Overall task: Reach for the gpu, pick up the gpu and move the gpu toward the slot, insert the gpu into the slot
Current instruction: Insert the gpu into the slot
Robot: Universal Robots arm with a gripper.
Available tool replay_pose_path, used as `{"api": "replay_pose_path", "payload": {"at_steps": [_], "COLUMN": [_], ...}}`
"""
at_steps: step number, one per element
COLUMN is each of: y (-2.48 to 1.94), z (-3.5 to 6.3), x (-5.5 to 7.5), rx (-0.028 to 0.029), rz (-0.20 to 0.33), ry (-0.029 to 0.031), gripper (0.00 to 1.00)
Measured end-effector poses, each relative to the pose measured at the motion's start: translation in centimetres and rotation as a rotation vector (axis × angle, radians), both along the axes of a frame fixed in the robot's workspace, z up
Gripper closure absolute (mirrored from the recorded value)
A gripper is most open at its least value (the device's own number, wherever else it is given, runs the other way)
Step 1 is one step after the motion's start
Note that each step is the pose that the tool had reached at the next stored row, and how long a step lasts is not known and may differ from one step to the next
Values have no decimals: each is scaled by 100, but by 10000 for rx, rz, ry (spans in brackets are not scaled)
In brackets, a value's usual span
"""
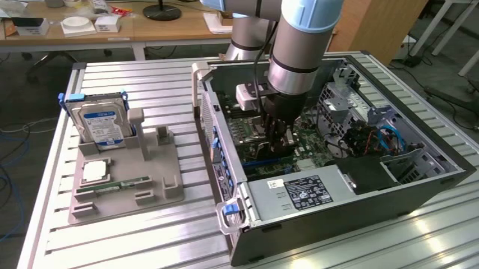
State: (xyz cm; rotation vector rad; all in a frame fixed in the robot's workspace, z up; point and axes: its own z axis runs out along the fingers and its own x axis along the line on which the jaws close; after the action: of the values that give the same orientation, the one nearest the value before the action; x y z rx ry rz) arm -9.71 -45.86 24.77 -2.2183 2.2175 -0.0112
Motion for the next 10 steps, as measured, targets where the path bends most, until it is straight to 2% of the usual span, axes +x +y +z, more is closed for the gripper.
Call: {"api": "replay_pose_path", "payload": {"at_steps": [10], "y": [10], "z": [0], "x": [0], "rx": [-1], "rz": [90], "ry": [0], "gripper": [74]}}
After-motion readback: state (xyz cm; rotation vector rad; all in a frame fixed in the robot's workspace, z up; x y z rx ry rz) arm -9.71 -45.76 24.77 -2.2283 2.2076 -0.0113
